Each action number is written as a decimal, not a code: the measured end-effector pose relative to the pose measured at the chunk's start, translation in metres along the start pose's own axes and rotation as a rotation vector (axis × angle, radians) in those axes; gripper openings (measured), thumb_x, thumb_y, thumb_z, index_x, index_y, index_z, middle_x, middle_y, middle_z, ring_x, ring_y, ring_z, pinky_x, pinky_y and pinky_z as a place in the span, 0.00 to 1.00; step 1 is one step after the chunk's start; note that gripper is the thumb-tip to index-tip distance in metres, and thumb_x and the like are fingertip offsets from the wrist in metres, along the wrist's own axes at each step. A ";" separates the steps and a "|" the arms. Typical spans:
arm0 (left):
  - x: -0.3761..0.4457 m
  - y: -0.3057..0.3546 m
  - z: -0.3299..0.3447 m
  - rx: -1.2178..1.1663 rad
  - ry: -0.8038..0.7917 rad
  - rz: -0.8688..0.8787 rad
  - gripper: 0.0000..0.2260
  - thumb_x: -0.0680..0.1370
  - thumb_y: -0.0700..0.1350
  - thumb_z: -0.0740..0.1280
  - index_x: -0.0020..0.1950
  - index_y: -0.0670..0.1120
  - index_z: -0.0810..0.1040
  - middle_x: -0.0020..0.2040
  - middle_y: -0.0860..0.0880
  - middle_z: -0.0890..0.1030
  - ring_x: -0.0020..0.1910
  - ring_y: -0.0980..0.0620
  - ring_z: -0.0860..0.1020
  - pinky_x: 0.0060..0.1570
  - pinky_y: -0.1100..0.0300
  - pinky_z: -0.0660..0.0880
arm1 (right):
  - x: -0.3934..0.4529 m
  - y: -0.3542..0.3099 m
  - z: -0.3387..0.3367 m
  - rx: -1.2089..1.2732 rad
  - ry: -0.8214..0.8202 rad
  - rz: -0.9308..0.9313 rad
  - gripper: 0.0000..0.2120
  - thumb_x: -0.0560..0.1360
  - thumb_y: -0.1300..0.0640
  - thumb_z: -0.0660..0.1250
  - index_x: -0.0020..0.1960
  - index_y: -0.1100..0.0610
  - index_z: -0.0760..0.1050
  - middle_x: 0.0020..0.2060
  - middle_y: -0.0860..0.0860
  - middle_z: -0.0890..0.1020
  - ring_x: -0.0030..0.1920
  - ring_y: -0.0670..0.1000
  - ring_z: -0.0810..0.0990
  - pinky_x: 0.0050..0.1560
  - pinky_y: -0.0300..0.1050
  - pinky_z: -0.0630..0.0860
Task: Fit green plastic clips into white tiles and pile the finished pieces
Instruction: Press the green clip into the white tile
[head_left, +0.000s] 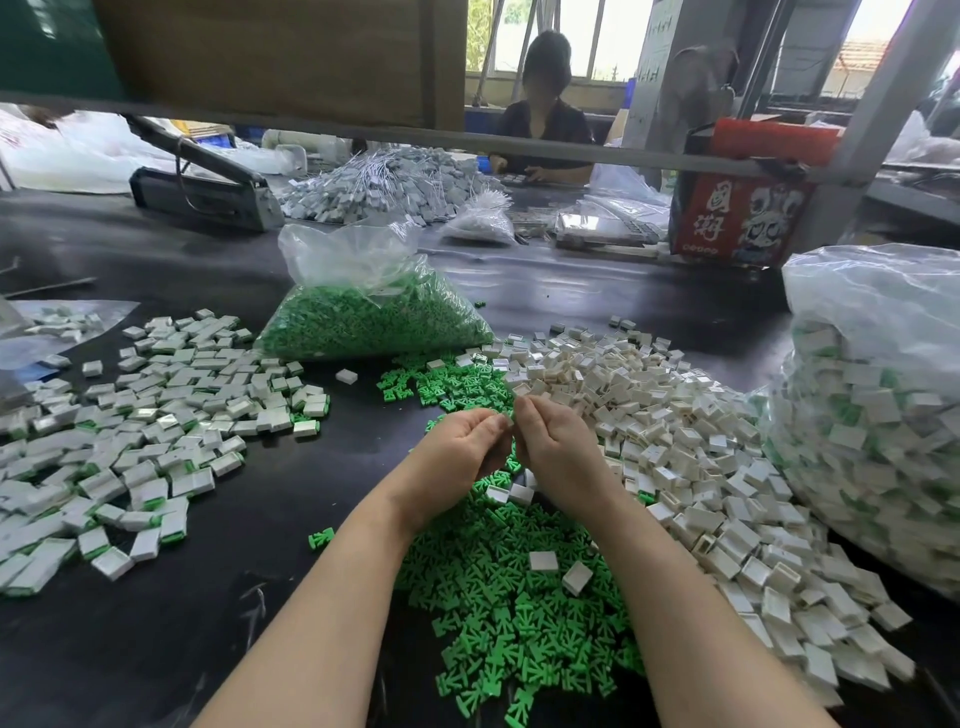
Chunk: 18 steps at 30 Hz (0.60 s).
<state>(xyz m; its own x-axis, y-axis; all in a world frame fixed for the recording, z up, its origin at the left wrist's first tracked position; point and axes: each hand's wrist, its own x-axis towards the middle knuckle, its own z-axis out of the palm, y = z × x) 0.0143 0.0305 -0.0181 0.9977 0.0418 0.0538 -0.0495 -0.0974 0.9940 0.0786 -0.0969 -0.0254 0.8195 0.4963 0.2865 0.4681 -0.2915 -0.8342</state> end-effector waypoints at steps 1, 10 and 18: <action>0.000 0.000 0.000 0.010 -0.003 -0.004 0.12 0.85 0.40 0.55 0.42 0.43 0.69 0.34 0.51 0.66 0.32 0.57 0.64 0.36 0.65 0.65 | 0.000 0.000 -0.001 -0.007 -0.019 0.012 0.19 0.84 0.53 0.55 0.35 0.55 0.67 0.28 0.48 0.70 0.28 0.45 0.66 0.32 0.43 0.64; 0.001 -0.002 -0.002 0.134 0.025 0.009 0.15 0.85 0.40 0.55 0.38 0.45 0.67 0.31 0.52 0.66 0.28 0.60 0.64 0.32 0.67 0.64 | 0.001 -0.001 0.000 -0.030 -0.082 0.074 0.18 0.83 0.52 0.57 0.37 0.57 0.72 0.27 0.47 0.71 0.28 0.47 0.66 0.33 0.47 0.65; 0.008 -0.012 -0.002 0.258 0.060 0.006 0.14 0.85 0.43 0.56 0.40 0.44 0.71 0.31 0.54 0.70 0.32 0.55 0.66 0.37 0.57 0.64 | -0.002 -0.003 0.001 -0.174 -0.078 0.046 0.19 0.84 0.52 0.53 0.36 0.52 0.70 0.31 0.48 0.74 0.32 0.48 0.70 0.35 0.46 0.66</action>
<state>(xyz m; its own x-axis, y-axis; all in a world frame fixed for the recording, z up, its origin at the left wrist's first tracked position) 0.0232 0.0341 -0.0296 0.9924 0.0987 0.0732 -0.0345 -0.3477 0.9370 0.0751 -0.0959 -0.0237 0.8165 0.5391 0.2069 0.4863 -0.4489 -0.7497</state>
